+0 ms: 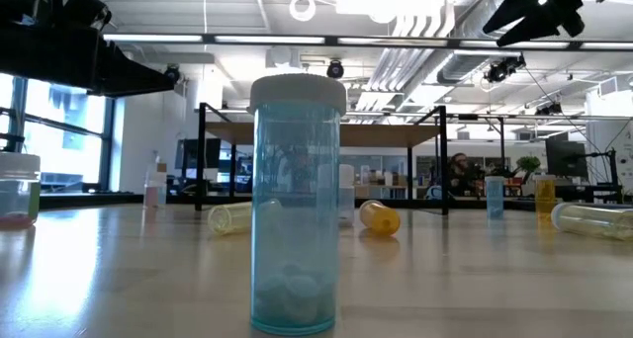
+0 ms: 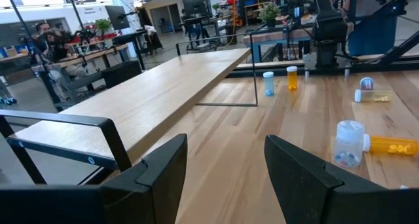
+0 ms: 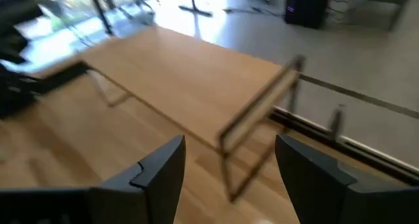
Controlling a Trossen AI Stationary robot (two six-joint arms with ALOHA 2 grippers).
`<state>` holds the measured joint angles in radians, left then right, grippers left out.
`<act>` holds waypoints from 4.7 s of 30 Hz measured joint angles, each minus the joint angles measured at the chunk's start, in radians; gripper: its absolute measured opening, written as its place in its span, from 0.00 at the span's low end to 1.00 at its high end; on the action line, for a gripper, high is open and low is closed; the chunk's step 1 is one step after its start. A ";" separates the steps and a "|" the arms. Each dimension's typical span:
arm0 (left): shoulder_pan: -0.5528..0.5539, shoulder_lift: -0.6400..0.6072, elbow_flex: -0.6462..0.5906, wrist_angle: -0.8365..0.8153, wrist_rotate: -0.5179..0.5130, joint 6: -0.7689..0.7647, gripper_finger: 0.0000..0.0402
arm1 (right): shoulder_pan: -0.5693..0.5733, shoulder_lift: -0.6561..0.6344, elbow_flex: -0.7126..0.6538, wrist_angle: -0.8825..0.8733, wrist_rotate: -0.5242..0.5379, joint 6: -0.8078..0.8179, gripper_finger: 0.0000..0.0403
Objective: Pick and place medicine bottles onto shelf by color
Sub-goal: Put the top right orange pill bottle on the shelf
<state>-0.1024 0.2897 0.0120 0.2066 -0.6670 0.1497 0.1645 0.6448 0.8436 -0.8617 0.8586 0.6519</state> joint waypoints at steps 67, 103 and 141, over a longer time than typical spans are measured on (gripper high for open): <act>0.000 0.000 0.000 -0.010 0.001 -0.060 0.49 | -0.344 0.627 -0.123 -0.184 -0.533 0.590 0.56; 0.000 0.000 0.000 -0.011 0.002 -0.060 0.49 | -0.344 0.695 -0.089 -0.220 -0.564 0.543 0.25; 0.000 0.000 0.000 -0.011 0.002 -0.060 0.49 | -0.712 0.695 0.787 -0.417 -0.373 -0.084 0.25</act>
<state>-0.1024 0.2899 0.0120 0.1951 -0.6655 0.0895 -0.5477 1.3399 1.6307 -1.2789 0.4855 0.5682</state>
